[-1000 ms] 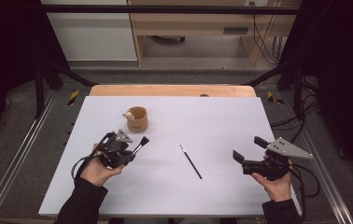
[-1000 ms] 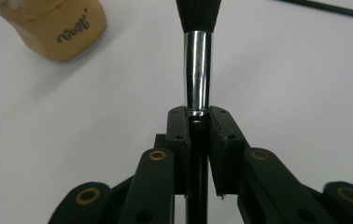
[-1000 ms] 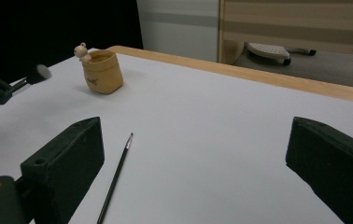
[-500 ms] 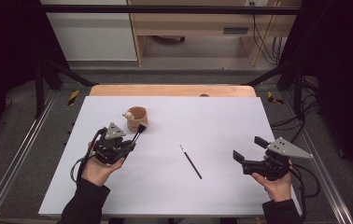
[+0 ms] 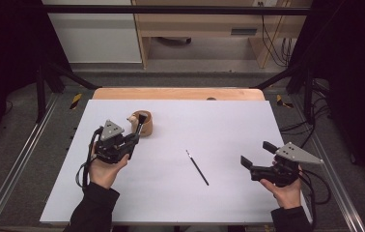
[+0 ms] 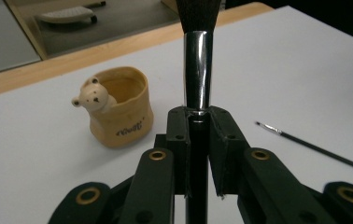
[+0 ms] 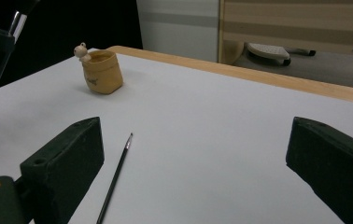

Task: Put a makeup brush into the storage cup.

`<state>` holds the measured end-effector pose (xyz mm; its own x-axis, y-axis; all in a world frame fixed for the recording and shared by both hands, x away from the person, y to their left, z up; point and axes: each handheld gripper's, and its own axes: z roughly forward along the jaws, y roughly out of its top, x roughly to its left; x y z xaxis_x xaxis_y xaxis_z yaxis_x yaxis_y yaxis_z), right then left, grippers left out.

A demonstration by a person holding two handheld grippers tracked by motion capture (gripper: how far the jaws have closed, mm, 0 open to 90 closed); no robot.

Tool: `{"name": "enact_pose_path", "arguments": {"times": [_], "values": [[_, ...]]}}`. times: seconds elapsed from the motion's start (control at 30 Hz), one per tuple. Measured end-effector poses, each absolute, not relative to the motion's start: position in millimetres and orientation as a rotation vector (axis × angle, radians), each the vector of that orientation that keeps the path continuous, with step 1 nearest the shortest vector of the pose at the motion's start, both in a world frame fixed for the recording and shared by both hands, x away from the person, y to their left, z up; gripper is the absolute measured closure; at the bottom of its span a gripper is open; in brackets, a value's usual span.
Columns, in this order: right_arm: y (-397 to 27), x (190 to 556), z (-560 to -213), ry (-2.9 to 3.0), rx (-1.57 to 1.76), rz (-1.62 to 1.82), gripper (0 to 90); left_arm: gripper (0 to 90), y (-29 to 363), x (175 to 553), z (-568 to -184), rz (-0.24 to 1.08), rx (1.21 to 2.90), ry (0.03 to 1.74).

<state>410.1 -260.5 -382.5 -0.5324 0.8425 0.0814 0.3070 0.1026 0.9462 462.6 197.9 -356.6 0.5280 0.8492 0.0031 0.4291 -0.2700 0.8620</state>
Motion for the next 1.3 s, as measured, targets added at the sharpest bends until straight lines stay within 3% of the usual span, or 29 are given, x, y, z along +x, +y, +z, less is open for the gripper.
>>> {"name": "enact_pose_path", "arguments": {"times": [0.53, 1.3], "values": [[-261.7, 410.7, -383.2, 1.895, 1.120, 1.433, 4.5, 78.9, 195.9, 475.3, -344.4, 0.680, 1.729, 1.055], [-264.8, 410.7, -383.2, 1.889, 1.126, 1.438, 4.5, 78.9, 188.1, 501.0, -323.9, 0.747, 1.621, 1.030]]}}
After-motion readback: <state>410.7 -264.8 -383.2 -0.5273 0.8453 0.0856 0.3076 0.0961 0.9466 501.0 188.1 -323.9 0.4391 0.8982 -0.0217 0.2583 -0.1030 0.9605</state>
